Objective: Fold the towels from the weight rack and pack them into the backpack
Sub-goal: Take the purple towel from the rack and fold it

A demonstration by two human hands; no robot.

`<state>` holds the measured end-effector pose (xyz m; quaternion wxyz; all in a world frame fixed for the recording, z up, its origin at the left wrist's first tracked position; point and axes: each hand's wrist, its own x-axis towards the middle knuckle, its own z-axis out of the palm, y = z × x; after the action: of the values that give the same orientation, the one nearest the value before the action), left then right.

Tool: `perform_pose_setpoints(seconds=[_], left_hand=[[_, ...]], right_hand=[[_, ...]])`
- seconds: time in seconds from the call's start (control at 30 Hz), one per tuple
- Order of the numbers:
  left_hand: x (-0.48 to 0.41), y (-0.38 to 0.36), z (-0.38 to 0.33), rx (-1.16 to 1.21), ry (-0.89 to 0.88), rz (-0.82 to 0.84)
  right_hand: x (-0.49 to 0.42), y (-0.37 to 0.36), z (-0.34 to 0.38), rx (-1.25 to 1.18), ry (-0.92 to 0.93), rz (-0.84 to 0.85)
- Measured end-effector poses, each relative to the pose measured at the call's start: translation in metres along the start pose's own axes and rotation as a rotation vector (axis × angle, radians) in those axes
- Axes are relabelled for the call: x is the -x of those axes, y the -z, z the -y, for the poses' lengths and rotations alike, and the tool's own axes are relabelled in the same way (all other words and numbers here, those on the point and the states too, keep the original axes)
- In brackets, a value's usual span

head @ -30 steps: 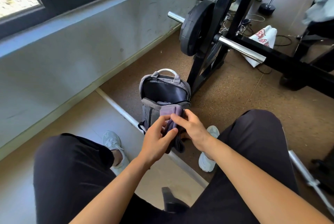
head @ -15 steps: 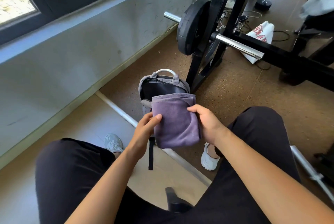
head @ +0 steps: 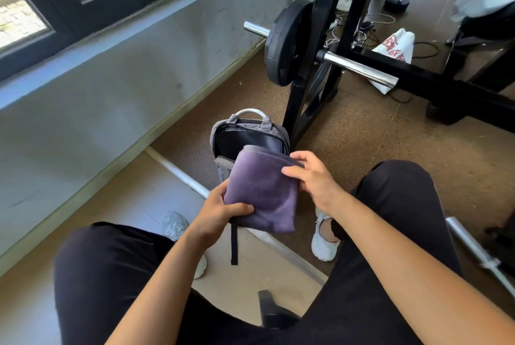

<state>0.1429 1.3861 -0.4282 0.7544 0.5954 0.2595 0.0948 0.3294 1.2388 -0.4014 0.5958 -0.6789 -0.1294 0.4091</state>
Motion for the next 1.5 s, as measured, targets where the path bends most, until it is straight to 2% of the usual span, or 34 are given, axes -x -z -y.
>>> perform_pose_setpoints(seconds=[0.07,0.13,0.27,0.33,0.4,0.47,0.63,0.8,0.93,1.1,1.5], left_hand=[[0.005,0.003,-0.004,-0.1,-0.012,0.12],[0.008,0.004,-0.007,-0.176,0.003,0.243],[0.009,0.009,-0.006,-0.267,0.053,0.389],[0.009,0.012,-0.008,-0.274,0.08,0.424],[0.01,0.014,-0.009,-0.244,0.094,0.425],[0.008,0.015,-0.008,-0.171,0.09,0.365],[-0.002,0.015,-0.007,0.083,0.133,0.048],[-0.001,0.003,-0.005,0.165,0.153,-0.018],[-0.002,-0.003,-0.002,0.215,0.097,-0.107],[-0.004,0.002,-0.004,0.25,0.05,-0.142],[-0.001,0.007,-0.014,0.431,-0.039,0.022]], right_hand=[[-0.003,0.008,-0.002,0.316,0.097,0.062],[-0.005,0.014,-0.005,0.499,0.111,0.254],[0.0,0.014,-0.011,0.531,0.026,0.557],[0.003,0.012,-0.011,0.539,0.003,0.625],[0.005,0.011,-0.011,0.503,-0.01,0.604],[0.004,0.009,-0.009,0.391,-0.028,0.508],[0.002,0.006,0.0,0.065,-0.058,0.293],[0.001,-0.002,-0.004,-0.082,-0.033,0.155],[0.004,-0.005,-0.005,-0.07,-0.02,0.179],[0.006,0.0,0.0,-0.037,-0.017,0.257],[0.016,-0.002,0.014,-0.304,-0.043,0.382]])
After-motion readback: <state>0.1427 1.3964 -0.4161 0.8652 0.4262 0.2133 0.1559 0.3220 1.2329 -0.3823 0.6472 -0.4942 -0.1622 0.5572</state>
